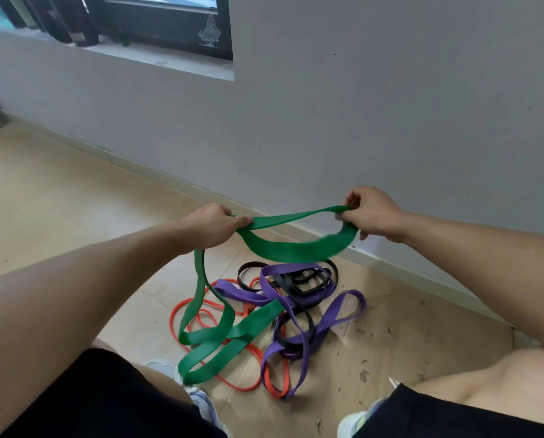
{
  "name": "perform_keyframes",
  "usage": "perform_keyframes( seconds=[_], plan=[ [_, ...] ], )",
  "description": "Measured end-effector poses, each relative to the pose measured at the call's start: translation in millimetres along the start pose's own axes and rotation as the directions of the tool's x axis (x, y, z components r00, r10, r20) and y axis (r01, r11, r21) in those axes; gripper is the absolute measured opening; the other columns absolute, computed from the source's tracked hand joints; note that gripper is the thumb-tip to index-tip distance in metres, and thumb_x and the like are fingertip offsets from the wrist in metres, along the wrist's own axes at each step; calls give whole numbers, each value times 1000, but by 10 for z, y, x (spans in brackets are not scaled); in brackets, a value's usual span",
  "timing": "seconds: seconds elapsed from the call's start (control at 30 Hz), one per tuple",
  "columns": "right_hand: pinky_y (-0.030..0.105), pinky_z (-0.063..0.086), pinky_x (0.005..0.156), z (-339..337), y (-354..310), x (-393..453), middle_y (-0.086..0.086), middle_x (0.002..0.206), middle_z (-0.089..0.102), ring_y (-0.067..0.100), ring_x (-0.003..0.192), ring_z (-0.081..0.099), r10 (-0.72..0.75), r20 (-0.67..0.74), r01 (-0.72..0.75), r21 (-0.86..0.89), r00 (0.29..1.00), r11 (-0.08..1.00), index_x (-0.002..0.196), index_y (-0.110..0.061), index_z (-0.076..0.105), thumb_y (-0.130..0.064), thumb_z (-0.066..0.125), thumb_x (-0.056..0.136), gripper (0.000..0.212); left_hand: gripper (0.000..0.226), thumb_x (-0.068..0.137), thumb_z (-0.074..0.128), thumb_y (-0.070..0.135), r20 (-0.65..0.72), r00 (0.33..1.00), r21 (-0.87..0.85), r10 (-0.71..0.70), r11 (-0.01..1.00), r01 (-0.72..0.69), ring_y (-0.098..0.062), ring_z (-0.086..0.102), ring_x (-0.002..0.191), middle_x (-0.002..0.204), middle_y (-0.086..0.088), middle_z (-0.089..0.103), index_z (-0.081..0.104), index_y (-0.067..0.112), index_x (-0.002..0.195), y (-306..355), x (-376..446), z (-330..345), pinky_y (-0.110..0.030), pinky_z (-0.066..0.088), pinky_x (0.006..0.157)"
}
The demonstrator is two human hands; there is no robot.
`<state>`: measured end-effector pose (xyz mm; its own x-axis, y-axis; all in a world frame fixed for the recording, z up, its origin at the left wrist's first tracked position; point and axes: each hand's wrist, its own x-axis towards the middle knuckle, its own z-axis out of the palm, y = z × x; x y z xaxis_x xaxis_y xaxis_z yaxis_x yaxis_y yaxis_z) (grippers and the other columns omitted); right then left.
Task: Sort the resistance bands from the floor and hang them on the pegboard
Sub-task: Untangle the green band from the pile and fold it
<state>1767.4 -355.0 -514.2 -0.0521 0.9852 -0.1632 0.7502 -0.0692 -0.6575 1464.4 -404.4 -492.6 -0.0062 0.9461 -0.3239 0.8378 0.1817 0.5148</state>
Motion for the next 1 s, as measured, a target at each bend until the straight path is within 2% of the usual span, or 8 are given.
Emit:
perform_keyframes(
  seconds=[0.1, 0.2, 0.3, 0.43, 0.53, 0.7, 0.8, 1.0],
  plan=[
    [34, 61, 50, 32, 7, -7, 6, 102, 62, 26, 77, 71, -4, -50, 0, -91, 999, 996, 108, -13, 57, -10, 67, 95, 16, 54, 98, 51, 60, -13, 999, -38, 47, 998, -47, -19, 46, 65, 72, -5, 51, 62, 10, 84, 52, 3, 2, -33, 37, 64],
    [40, 65, 70, 86, 19, -37, 8, 114, 63, 27, 93, 69, 99, 178, -43, -293, 979, 955, 125, -13, 57, -15, 71, 94, 34, 54, 97, 50, 62, -14, 995, -28, 103, 994, -103, -20, 49, 67, 76, -6, 54, 61, 10, 86, 68, 0, -12, -34, 40, 65],
    [34, 51, 99, 139, -33, -121, 9, 145, 56, 28, 124, 60, 148, 385, 75, -508, 911, 858, 150, -18, 44, -31, 83, 86, 77, 54, 96, 52, 62, 12, 986, -89, 166, 982, -164, -19, 47, 68, 76, -5, 52, 60, 9, 87, 118, -49, -24, -36, 38, 65],
    [30, 39, 110, 250, -319, -247, 2, 162, 41, 22, 142, 47, -110, 487, 274, -279, 866, 920, 161, -29, 27, -45, 86, 79, 102, 50, 93, 57, 64, 51, 968, -59, 248, 968, -244, -18, 44, 66, 74, -1, 49, 56, 14, 83, 242, -124, -9, -35, 35, 63],
    [35, 39, 117, 353, -593, -312, -4, 154, 51, 14, 139, 49, -302, 434, 349, -31, 849, 937, 157, -34, 37, -47, 87, 78, 95, 49, 91, 60, 63, 94, 952, -89, 292, 955, -284, -20, 56, 78, 88, -3, 65, 65, 15, 96, 307, -149, -15, -39, 45, 73],
    [41, 48, 109, 430, -702, -344, -9, 117, 71, 9, 114, 64, -390, 279, 402, 16, 877, 916, 120, -29, 69, -41, 85, 80, 45, 38, 74, 86, 34, 152, 944, -171, 292, 949, -266, -18, 56, 75, 82, -2, 63, 64, 16, 99, 234, -171, -82, -34, 42, 69],
    [38, 54, 103, 320, -771, -394, -10, 109, 75, 7, 103, 70, -421, 215, 420, 52, 881, 906, 121, -24, 72, -39, 84, 83, 42, 30, 77, 84, 11, 84, 958, -157, 276, 953, -260, -15, 56, 68, 78, 1, 63, 62, 18, 95, 185, -160, -59, -27, 43, 61],
    [24, 58, 93, 6, -1128, -481, -5, 103, 76, 8, 97, 74, -519, -76, 501, 414, 851, 760, 115, -17, 70, -14, 80, 88, 29, 29, 77, 87, 17, 10, 952, -359, 305, 890, -281, -16, 69, 82, 90, -9, 75, 68, 15, 99, 199, -136, 12, -31, 54, 80]
  ],
)
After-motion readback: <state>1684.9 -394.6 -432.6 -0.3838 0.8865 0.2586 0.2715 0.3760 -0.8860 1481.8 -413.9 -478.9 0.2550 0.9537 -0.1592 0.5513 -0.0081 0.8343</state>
